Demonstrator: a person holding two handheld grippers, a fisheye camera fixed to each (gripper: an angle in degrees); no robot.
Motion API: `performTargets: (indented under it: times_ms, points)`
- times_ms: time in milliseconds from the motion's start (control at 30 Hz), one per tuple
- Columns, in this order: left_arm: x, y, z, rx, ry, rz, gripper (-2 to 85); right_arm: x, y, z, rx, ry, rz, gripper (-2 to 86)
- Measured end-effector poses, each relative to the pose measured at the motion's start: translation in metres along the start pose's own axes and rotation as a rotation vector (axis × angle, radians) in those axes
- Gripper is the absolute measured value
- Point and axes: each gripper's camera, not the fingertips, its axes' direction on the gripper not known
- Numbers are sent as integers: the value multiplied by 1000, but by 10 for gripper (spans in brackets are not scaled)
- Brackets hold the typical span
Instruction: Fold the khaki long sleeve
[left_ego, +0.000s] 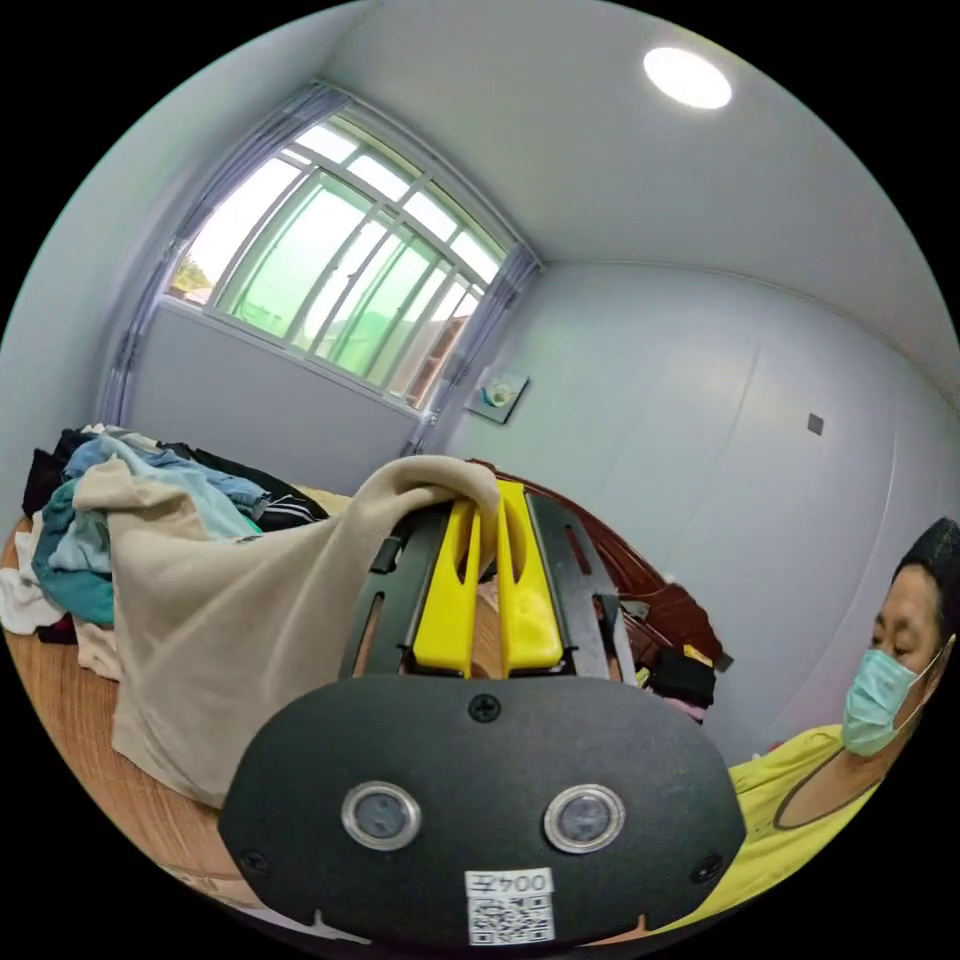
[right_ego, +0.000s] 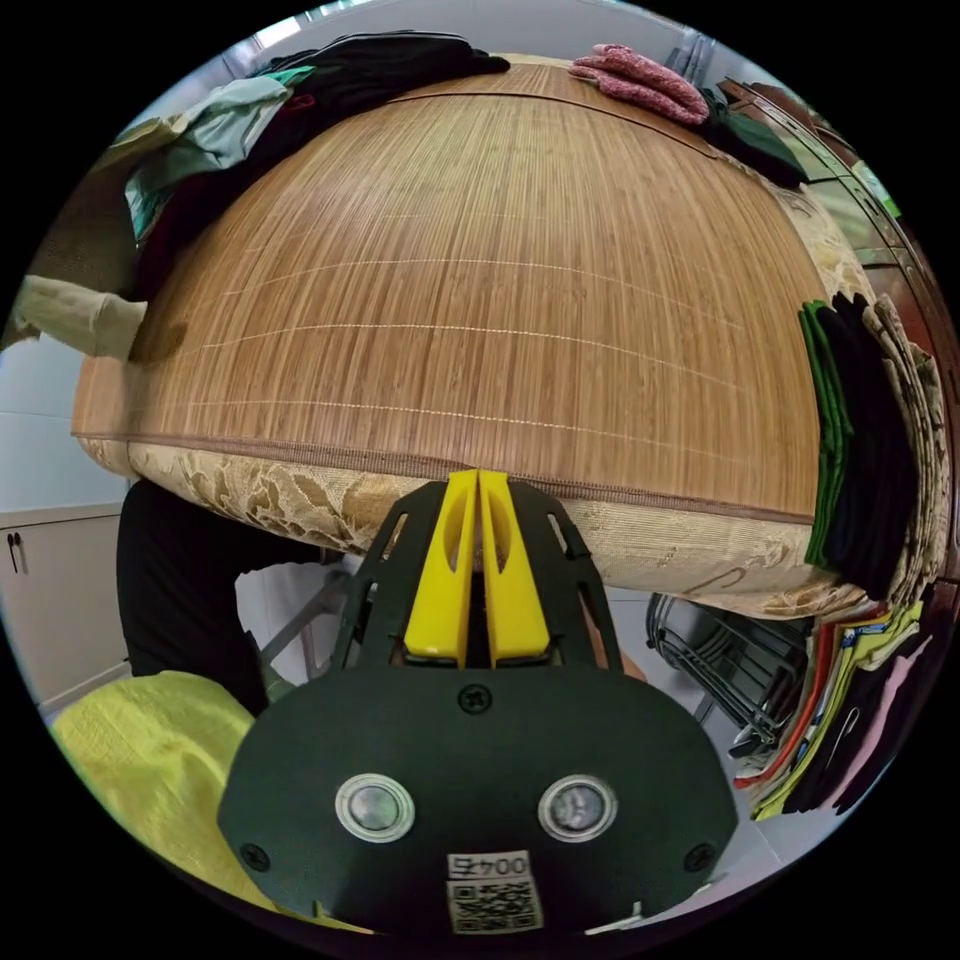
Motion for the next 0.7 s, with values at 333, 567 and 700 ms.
performTargets:
  times_ms: [333,567,700]
  points:
    - [15,137,201,-437,-119,60,131,-5,-28,37,-92,51,-83,-6]
    - [-34,291,238,-593,-284,-8,171,-4,-53,52,-206,71,-204,-6]
    - [-49,321,225,-647,-336,-16,175,16,-67,56,-270,-15,-212,-7]
